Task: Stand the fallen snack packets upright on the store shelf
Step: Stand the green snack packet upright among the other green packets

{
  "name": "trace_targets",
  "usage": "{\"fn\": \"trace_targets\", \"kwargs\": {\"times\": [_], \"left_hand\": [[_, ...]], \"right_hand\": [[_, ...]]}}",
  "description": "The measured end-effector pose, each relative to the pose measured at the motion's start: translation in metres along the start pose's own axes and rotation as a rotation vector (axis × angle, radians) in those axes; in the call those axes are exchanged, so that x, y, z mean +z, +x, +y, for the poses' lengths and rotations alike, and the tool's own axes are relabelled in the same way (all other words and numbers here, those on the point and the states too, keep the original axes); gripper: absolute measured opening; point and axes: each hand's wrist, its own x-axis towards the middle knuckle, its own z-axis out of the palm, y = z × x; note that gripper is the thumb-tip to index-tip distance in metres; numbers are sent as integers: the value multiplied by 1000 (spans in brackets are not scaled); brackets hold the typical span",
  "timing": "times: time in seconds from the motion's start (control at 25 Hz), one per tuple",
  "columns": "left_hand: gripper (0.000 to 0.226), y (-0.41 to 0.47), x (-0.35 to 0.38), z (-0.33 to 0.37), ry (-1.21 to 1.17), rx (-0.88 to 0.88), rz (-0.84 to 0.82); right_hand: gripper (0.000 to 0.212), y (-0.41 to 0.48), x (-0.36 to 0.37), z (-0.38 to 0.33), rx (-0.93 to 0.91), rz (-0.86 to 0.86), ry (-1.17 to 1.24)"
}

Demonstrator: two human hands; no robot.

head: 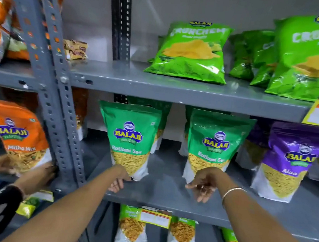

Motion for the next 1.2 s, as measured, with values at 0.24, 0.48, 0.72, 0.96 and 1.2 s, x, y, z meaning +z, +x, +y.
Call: {"fn": "trace_targets", "kwargs": {"times": [0.24,0.48,0.72,0.96,1.2], "left_hand": [[81,50,-52,-41,-264,560,283],[61,43,-44,-45,-405,653,247],[62,13,-32,-68,-258,666,243],[65,-5,-22,-78,-213,656,296],[77,-3,-26,-81,-192,647,224]], "right_hand": [[94,19,102,-113,-552,516,373],[69,20,129,-128,-720,534,626],[77,2,149,-107,-642,612,461],[70,-14,164,-99,-682,572,444],[64,-17,166,-98,-685,530,412]]}}
